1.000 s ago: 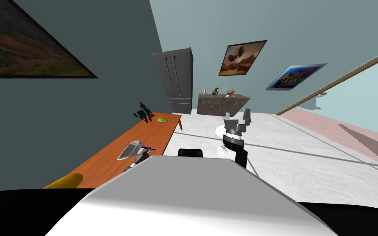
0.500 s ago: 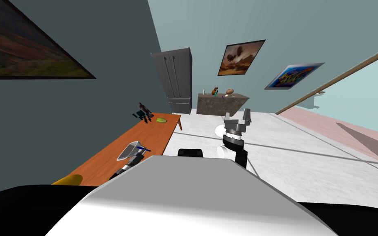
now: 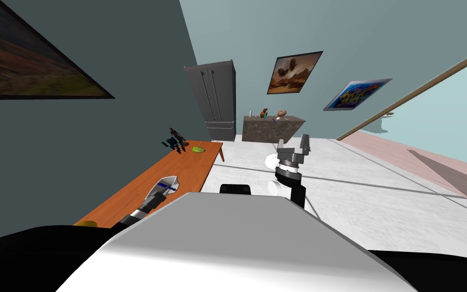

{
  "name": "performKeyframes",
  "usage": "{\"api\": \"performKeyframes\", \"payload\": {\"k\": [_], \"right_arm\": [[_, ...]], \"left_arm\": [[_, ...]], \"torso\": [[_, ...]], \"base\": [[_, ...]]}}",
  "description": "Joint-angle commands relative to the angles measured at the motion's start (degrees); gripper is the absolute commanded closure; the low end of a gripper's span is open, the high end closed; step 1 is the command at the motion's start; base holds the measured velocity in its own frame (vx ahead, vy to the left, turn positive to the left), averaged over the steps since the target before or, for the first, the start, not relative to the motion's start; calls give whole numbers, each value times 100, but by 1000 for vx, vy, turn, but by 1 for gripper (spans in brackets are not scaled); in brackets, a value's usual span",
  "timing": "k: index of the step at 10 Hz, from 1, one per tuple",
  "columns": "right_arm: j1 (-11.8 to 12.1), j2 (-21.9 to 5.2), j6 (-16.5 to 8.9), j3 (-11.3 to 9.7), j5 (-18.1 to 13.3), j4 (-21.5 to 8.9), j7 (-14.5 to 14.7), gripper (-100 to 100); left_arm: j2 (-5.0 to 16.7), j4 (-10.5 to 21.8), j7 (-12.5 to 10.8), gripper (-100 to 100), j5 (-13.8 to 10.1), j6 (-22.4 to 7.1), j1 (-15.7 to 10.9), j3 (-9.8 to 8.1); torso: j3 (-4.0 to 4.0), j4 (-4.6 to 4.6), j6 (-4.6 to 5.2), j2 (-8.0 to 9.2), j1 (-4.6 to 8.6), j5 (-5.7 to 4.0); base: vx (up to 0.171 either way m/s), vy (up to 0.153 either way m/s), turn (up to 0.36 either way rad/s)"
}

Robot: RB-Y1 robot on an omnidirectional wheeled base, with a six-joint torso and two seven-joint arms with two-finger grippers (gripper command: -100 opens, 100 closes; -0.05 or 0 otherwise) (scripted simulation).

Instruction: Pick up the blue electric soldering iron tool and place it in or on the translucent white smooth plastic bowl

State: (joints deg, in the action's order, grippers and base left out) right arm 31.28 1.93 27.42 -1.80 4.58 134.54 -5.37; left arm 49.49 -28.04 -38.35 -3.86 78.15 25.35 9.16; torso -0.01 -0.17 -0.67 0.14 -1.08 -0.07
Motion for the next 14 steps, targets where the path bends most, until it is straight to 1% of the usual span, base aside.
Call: {"api": "performKeyframes", "payload": {"k": [1,2,3,5,6,7,8,9,10,11,13,14], "right_arm": [[0,0,0,0,0,0,0,0],[0,0,0,0,0,0,0,0],[0,0,0,0,0,0,0,0],[0,0,0,0,0,0,0,0],[0,0,0,0,0,0,0,0],[0,0,0,0,0,0,0,0],[0,-1,0,1,0,0,0,0],[0,-1,0,1,0,0,0,0],[0,-1,0,1,0,0,0,0],[1,-1,0,1,0,0,0,0],[1,-1,0,1,0,0,0,0],[1,-1,0,1,0,0,0,0]], "left_arm": [[168,122,-154,100,-16,80,34,56],[168,122,-154,100,-16,80,34,56],[447,155,-377,100,-62,107,213,135],[449,155,-377,100,-62,107,213,135],[687,204,-576,100,-95,104,389,233],[787,233,-666,100,-106,91,475,288],[787,233,-666,100,-106,91,475,288],[944,297,-822,100,-115,49,635,408],[944,297,-822,100,-115,49,635,408],[1074,389,-999,100,-102,-35,836,594],[1074,389,-999,100,-102,-35,836,594],[1090,456,-1100,100,-65,-124,971,755]], "torso": [[0,0,0,0,0,0],[-1,-1,-1,-1,0,-2],[-2,-2,-1,-2,-3,2],[-7,-4,0,-11,-13,3],[-4,-3,-2,-6,-10,6],[-7,-4,-2,-11,-14,3],[-12,-6,-1,-18,-26,5],[-12,-7,-1,-16,-28,11],[-15,-9,0,-24,-35,9],[-16,-10,-2,-22,-33,12],[-21,-13,-1,-30,-49,18],[-16,-11,-2,-21,-36,19]], "base": [[20,-1,-41],[15,5,-17],[41,13,-82],[29,25,-23],[45,23,-74],[63,55,-75],[41,53,-31],[67,68,-96],[58,67,-38],[85,88,-77],[52,77,-31],[54,64,-71]]}}
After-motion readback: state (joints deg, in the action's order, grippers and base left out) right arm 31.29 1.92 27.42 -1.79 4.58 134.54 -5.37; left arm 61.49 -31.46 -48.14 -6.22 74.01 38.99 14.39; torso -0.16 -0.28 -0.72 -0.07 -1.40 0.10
